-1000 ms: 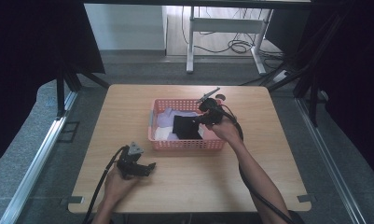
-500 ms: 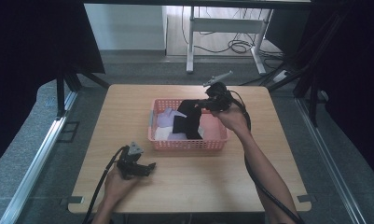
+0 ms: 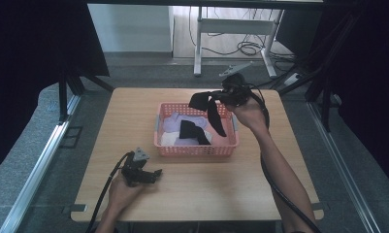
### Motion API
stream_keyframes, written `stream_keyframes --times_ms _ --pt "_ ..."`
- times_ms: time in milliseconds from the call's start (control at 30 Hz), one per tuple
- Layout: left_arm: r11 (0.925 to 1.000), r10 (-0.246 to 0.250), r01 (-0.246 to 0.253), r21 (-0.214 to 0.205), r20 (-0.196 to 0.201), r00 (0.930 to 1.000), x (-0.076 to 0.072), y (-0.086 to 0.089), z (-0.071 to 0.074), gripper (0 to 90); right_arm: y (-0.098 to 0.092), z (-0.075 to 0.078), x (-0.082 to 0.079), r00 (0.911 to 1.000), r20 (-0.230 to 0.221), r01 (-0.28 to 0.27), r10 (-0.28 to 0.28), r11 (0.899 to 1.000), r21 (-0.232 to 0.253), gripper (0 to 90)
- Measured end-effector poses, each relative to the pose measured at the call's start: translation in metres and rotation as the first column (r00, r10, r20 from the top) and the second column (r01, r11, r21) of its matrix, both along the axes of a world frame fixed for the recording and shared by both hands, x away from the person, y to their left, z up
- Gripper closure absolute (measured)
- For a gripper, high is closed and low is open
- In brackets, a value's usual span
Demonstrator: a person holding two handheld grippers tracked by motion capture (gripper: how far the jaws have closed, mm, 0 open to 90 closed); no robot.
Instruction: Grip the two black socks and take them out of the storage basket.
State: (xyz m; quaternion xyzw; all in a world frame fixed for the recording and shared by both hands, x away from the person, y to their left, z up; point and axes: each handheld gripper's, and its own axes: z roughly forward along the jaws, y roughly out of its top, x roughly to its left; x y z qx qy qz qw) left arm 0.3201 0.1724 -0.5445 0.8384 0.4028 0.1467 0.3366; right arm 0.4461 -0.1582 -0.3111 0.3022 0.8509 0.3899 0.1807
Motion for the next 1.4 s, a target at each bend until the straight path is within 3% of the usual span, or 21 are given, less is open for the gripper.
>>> stream_keyframes --times_ms 500,767,1033,1400 --pt "1.0 -0.001 0.001 0.002 -0.003 1.0 0.0 0.0 0.0 12.8 -0.02 0.028 -0.008 0.9978 0.061 0.027 -0.028 1.0 0.014 87.4" --pt "1.0 -0.001 0.001 0.0 -0.003 1.0 0.0 0.0 0.0 12.8 -0.044 0.043 -0.012 0.993 0.086 0.08 -0.081 0.997 0.023 87.4" --pt "1.0 -0.001 0.001 0.001 -0.003 1.0 0.0 0.0 0.0 12.8 -0.071 0.048 -0.014 0.9864 0.087 0.137 -0.14 0.99 0.04 87.4" --pt "1.0 0.002 -0.002 -0.002 0.0 1.0 0.0 0.0 0.0 12.8 -0.112 0.039 -0.014 0.9704 0.074 0.227 -0.23 0.973 0.043 87.4"
